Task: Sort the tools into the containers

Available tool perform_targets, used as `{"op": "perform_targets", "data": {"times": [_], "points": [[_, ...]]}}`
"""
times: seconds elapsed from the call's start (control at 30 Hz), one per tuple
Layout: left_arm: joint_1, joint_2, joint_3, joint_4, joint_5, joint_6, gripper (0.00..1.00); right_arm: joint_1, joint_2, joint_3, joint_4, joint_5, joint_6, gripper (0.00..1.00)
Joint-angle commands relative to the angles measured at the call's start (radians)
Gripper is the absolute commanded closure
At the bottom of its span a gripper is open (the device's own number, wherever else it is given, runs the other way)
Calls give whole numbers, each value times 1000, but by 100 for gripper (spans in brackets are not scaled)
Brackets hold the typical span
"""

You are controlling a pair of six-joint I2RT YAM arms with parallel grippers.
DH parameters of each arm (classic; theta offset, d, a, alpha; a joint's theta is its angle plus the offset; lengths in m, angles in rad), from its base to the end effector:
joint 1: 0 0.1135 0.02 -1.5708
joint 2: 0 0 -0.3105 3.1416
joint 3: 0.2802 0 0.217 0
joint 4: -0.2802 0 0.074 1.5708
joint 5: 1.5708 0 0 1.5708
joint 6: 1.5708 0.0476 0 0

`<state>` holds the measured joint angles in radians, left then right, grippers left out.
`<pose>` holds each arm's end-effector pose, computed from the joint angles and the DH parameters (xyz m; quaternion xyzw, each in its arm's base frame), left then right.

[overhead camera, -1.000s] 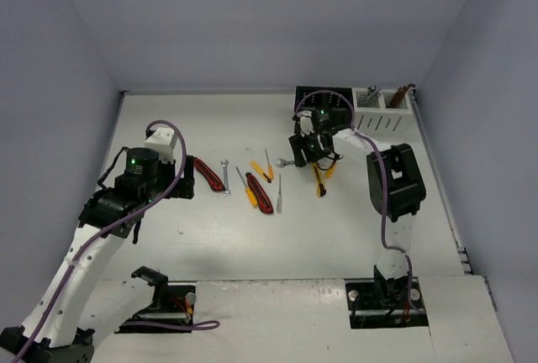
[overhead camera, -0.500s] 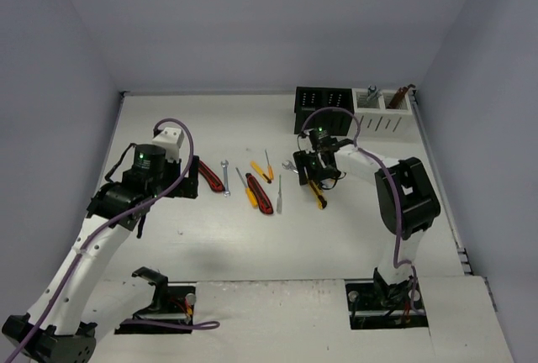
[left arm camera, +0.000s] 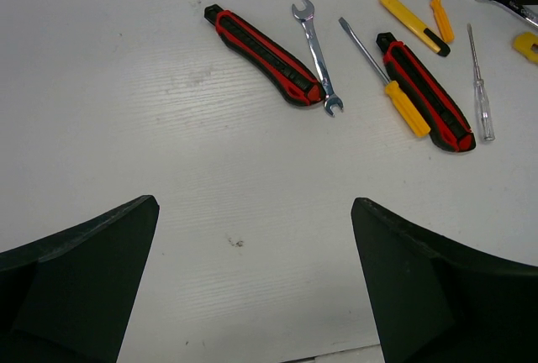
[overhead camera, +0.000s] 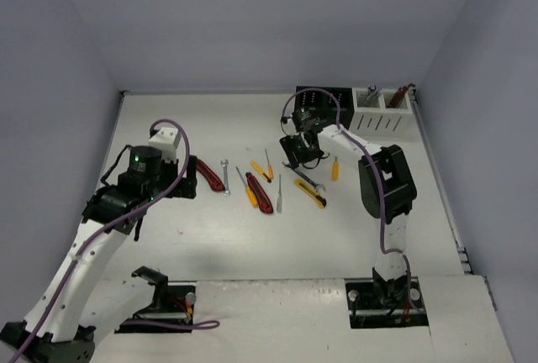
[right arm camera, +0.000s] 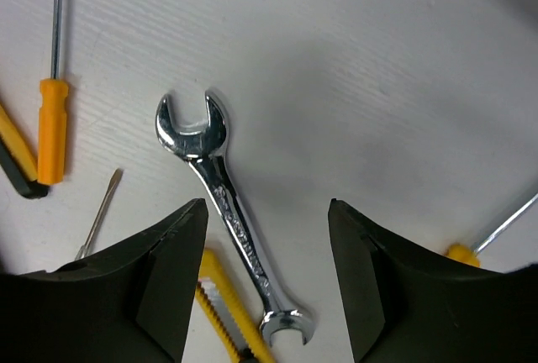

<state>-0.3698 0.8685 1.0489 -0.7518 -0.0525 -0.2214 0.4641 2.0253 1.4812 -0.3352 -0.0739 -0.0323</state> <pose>0.1091 -0.0396 0.3813 0.0525 0.8759 -0.1175 0.4649 0.3948 0.2016 0.2423 -0.2431 0.9083 0.1065 0.3234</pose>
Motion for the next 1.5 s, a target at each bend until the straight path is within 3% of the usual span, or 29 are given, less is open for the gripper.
{"op": "perform_targets", "data": {"times": [0.0, 0.17, 1.0, 1.23, 1.33, 1.47], "points": [[5, -19, 22, 41, -11, -3, 3, 7, 59, 111, -117, 11, -92, 46], [5, -25, 20, 37, -19, 0, 3, 27, 82, 145, -152, -8, -121, 53], [5, -20, 13, 35, -18, 4, 3, 58, 237, 260, -312, -85, -184, 63], [5, -26, 16, 31, -24, 1, 3, 90, 287, 300, -349, -4, -174, 78], [5, -29, 14, 31, -24, -2, 3, 91, 294, 312, -345, 47, -163, 97], [5, -35, 14, 29, -26, -5, 3, 85, 282, 362, -341, 76, -153, 100]]}}
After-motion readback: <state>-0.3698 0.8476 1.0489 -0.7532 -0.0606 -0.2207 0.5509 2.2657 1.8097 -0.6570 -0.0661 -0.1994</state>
